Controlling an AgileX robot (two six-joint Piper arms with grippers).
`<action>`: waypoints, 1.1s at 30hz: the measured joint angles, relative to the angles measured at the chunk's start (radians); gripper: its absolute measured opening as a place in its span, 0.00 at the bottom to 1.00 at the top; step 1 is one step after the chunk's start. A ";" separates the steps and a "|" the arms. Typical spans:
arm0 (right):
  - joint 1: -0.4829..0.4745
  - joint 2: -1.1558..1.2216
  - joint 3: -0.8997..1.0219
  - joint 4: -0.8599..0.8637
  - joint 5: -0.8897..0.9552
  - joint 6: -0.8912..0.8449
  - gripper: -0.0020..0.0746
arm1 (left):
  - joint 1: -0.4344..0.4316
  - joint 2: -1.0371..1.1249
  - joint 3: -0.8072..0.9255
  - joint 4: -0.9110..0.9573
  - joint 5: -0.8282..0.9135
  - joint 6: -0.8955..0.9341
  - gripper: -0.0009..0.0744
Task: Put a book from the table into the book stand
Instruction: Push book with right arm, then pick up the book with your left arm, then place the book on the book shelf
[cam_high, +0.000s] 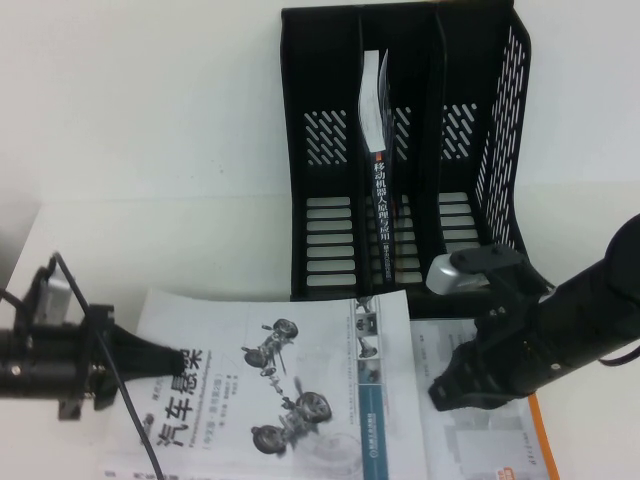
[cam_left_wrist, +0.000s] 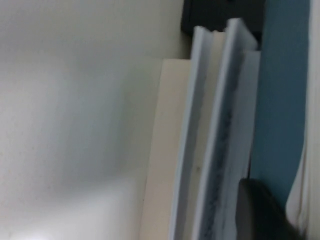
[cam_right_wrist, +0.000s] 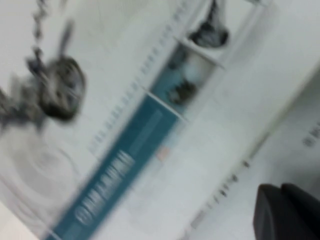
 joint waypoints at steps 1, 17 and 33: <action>0.000 -0.005 0.000 -0.017 0.000 0.005 0.03 | 0.000 -0.015 -0.018 0.021 0.000 -0.022 0.17; 0.000 -0.139 0.002 -0.471 -0.004 0.316 0.03 | -0.004 -0.299 -0.176 0.187 0.030 -0.269 0.17; 0.000 -0.181 0.002 -0.575 0.033 0.422 0.03 | -0.040 -0.481 -0.393 0.226 0.020 -0.476 0.17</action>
